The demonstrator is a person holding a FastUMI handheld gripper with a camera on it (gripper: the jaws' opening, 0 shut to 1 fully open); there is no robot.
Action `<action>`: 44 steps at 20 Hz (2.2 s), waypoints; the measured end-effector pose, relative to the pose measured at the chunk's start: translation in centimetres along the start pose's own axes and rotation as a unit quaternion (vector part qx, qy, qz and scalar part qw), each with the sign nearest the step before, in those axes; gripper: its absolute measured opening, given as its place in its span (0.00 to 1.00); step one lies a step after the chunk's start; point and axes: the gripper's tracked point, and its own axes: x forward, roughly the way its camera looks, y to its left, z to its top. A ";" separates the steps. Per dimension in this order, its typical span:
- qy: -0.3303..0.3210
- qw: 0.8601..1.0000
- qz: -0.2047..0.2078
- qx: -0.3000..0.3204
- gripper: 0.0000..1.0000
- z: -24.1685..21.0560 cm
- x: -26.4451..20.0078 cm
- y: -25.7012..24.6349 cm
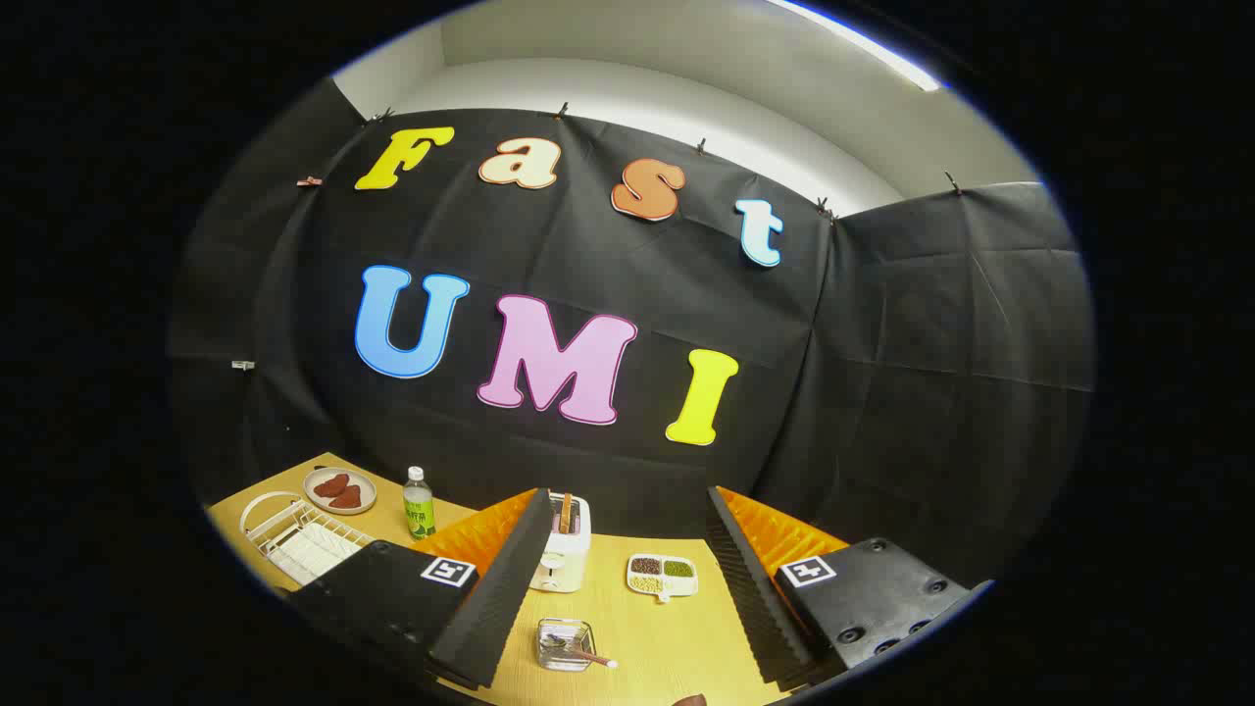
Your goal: Take the plate from the dish rack, then take the spoon from the basket and place it into the plate.
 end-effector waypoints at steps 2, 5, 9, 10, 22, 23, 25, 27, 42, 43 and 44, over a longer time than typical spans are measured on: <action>0.001 1.000 0.003 -0.002 0.97 0.0 -0.1 0.2; 0.001 1.000 0.002 -0.008 0.96 -0.1 -0.1 0.1; 0.002 1.000 0.000 -0.006 0.97 -0.2 -0.1 -0.1; 0.002 1.000 -0.001 -0.006 0.96 -0.1 -0.2 -0.1; 0.007 1.000 0.000 -0.007 0.96 -0.2 -0.4 -0.2; 0.007 1.000 0.002 -0.008 0.97 -0.3 -0.5 0.0; 0.007 1.000 0.003 -0.009 0.96 -0.2 -0.4 0.2; 0.007 1.000 0.003 -0.010 0.96 -0.3 -0.4 0.3; 0.014 1.000 0.006 -0.010 0.96 -0.6 0.0 1.4; 0.014 1.000 0.006 -0.010 0.97 -0.5 0.0 1.5; 0.014 1.000 0.007 -0.011 0.97 -0.5 0.0 1.6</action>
